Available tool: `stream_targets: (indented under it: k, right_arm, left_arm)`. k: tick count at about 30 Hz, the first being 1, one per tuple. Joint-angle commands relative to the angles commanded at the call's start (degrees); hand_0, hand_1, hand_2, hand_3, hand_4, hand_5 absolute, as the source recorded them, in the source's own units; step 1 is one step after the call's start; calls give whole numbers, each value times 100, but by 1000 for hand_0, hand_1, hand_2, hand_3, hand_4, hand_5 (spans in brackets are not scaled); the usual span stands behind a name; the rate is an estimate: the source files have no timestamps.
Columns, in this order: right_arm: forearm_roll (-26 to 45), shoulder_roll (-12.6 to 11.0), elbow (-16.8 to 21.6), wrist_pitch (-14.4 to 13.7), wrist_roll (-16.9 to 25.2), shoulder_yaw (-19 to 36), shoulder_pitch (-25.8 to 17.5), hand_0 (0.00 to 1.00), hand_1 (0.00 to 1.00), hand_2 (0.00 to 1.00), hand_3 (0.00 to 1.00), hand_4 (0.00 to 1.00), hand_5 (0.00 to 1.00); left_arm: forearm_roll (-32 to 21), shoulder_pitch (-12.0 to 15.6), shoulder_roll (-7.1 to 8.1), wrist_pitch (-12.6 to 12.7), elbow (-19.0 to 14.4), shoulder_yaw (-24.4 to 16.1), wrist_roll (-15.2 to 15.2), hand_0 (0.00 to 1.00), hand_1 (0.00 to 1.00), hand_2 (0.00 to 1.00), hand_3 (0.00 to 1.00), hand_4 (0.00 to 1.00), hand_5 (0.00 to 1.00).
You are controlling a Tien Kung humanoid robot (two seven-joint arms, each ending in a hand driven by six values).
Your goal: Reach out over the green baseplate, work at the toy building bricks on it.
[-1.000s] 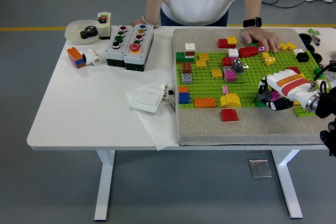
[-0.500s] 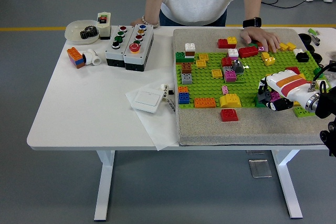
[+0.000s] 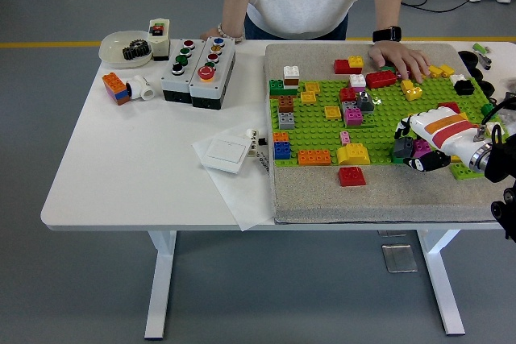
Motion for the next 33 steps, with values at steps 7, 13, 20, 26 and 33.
stream_targets:
  k: [7, 13, 20, 26, 33]
  right_arm:
    - [0, -23, 6, -85, -13, 60, -4, 459, 578, 639, 660, 872, 172]
    - [0, -55, 16, -111, -17, 111, 0, 464, 594, 669, 732, 947, 205]
    - [0, -75, 46, -97, -18, 137, -9, 468, 600, 681, 765, 988, 215]
    - [0, -162, 416, 73, -92, 368, -167, 466, 602, 685, 768, 992, 213]
    - [0, -403, 1515, 230, -166, 623, -468, 506, 619, 704, 785, 998, 217]
  left_arm:
    - [-17, -2, 7, -2, -3, 16, -9, 807, 814, 823, 660, 667, 646]
    - [-26, -4, 11, -4, -2, 23, -10, 806, 814, 823, 660, 668, 647]
    - [-39, 5, 9, -5, 0, 30, -14, 804, 813, 822, 660, 668, 646]
    - [-51, 16, 15, -10, 4, 38, -17, 803, 812, 822, 661, 668, 646]
    - [-83, 25, 21, -12, 9, 53, -29, 802, 812, 822, 660, 668, 647]
